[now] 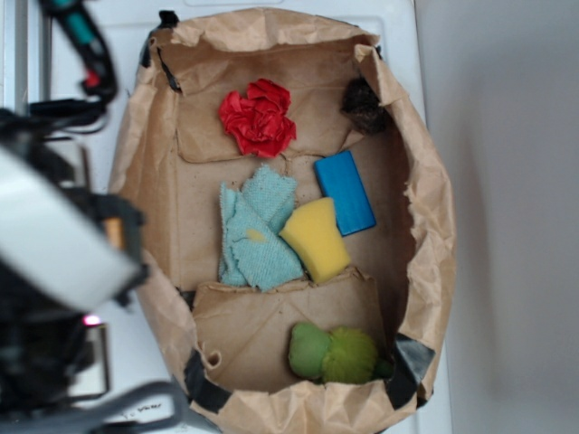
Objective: Grab the green animal.
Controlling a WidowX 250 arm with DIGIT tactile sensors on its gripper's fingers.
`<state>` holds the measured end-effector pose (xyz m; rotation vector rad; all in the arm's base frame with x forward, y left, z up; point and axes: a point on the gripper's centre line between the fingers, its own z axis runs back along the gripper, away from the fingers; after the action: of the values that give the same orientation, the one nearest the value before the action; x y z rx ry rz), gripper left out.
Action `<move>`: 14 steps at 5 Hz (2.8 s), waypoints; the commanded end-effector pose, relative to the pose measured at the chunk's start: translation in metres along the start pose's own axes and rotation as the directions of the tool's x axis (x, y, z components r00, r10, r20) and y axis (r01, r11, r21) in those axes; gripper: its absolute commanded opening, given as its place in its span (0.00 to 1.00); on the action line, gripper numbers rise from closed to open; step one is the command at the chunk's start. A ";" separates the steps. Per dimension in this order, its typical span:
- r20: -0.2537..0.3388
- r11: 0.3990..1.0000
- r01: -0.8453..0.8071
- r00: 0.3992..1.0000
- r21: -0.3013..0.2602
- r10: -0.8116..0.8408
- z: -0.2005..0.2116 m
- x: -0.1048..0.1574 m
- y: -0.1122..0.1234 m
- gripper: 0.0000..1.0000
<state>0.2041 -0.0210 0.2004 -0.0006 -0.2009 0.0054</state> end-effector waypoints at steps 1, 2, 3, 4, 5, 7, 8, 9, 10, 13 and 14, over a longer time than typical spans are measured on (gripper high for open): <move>0.075 0.998 0.059 0.995 -0.007 -0.059 -0.037 0.068 0.010 1.00; 0.051 0.990 0.125 0.991 -0.065 -0.122 -0.061 0.084 0.006 1.00; 0.043 0.983 0.172 0.985 -0.064 -0.169 -0.085 0.095 0.006 1.00; 0.038 0.975 0.223 0.974 -0.001 -0.223 -0.109 0.094 -0.001 1.00; 0.038 0.975 0.223 0.974 -0.001 -0.223 -0.109 0.094 -0.001 1.00; 0.038 0.975 0.223 0.974 -0.001 -0.223 -0.109 0.094 -0.001 1.00; 0.098 0.890 0.456 0.886 -0.011 -0.453 -0.119 0.069 -0.015 1.00; 0.147 0.773 0.634 0.766 -0.015 -0.626 -0.131 0.067 -0.019 1.00; 0.193 0.713 0.695 0.714 -0.089 -0.673 -0.127 0.068 -0.025 1.00; 0.264 0.715 0.687 0.719 -0.129 -0.643 -0.132 0.082 -0.061 1.00; 0.254 0.697 0.684 0.729 -0.216 -0.636 -0.145 0.081 -0.074 1.00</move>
<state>0.3068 -0.0817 0.0558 -0.2377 -0.2972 -0.7133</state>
